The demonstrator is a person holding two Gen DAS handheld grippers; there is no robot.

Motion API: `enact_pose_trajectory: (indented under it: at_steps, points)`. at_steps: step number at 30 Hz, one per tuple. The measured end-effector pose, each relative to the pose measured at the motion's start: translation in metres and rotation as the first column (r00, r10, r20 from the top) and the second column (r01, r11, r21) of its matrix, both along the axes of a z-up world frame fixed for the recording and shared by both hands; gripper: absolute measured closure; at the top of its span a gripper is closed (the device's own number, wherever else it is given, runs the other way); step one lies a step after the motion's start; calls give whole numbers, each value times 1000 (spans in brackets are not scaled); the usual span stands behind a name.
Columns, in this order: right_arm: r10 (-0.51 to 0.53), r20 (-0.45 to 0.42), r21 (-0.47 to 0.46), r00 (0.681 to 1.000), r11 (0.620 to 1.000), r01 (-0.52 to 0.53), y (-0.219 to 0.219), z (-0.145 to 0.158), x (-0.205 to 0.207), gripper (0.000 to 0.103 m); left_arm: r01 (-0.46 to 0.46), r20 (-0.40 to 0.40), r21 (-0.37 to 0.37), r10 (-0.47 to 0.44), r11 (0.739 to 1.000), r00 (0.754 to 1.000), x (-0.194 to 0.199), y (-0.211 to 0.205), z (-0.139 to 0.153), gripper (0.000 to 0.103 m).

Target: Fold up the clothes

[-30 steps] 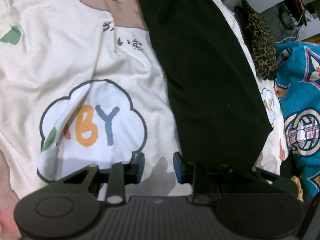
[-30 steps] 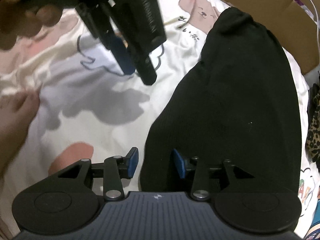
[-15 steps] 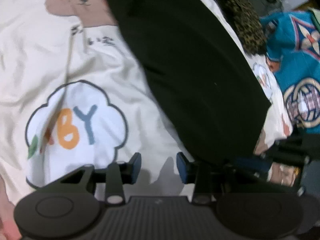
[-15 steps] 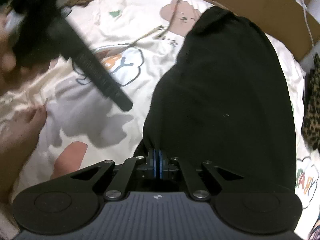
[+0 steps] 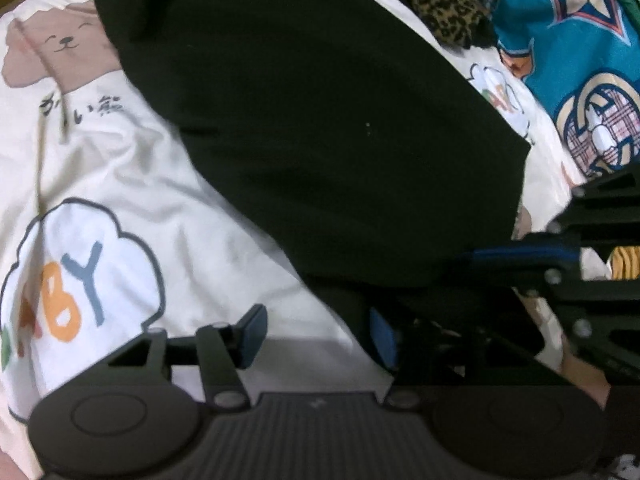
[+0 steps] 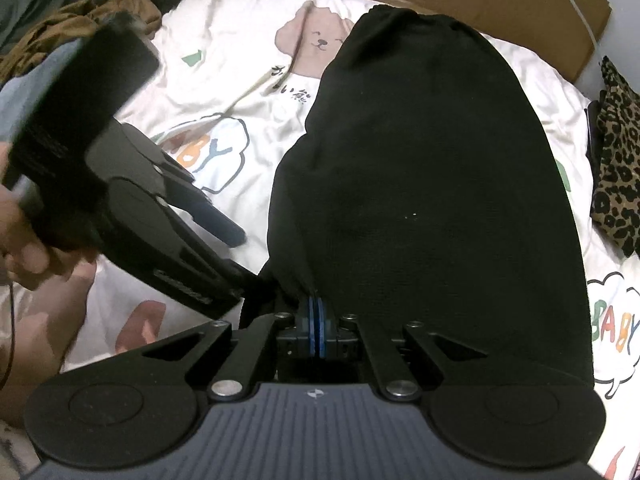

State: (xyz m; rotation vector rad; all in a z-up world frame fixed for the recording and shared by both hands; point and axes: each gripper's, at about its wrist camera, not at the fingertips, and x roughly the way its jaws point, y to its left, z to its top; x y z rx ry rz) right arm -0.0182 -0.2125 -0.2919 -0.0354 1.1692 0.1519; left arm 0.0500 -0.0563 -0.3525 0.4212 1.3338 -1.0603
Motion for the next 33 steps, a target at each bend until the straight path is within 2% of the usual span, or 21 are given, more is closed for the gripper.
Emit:
enact_pose_trajectory:
  at_steps: [7, 12, 18, 28, 33]
  points:
    - [-30, 11, 40, 1000, 999, 29, -12, 4, -4, 103, -71, 6, -34, 71, 997, 997, 12, -8, -1, 43]
    - [-52, 9, 50, 999, 997, 52, -21, 2, -9, 103, -118, 39, -71, 121, 990, 992, 19, -10, 4, 44]
    - [-72, -8, 57, 997, 996, 72, -28, -6, -11, 103, -157, 52, -103, 163, 982, 985, 31, -8, 10, 50]
    - [-68, -19, 48, 998, 997, 68, -27, -7, -14, 103, -200, 58, -161, 212, 966, 976, 49, 1, 20, 51]
    - [-64, -39, 19, 997, 998, 65, -22, -9, -11, 100, -172, 71, -184, 188, 968, 980, 51, 1, 27, 51]
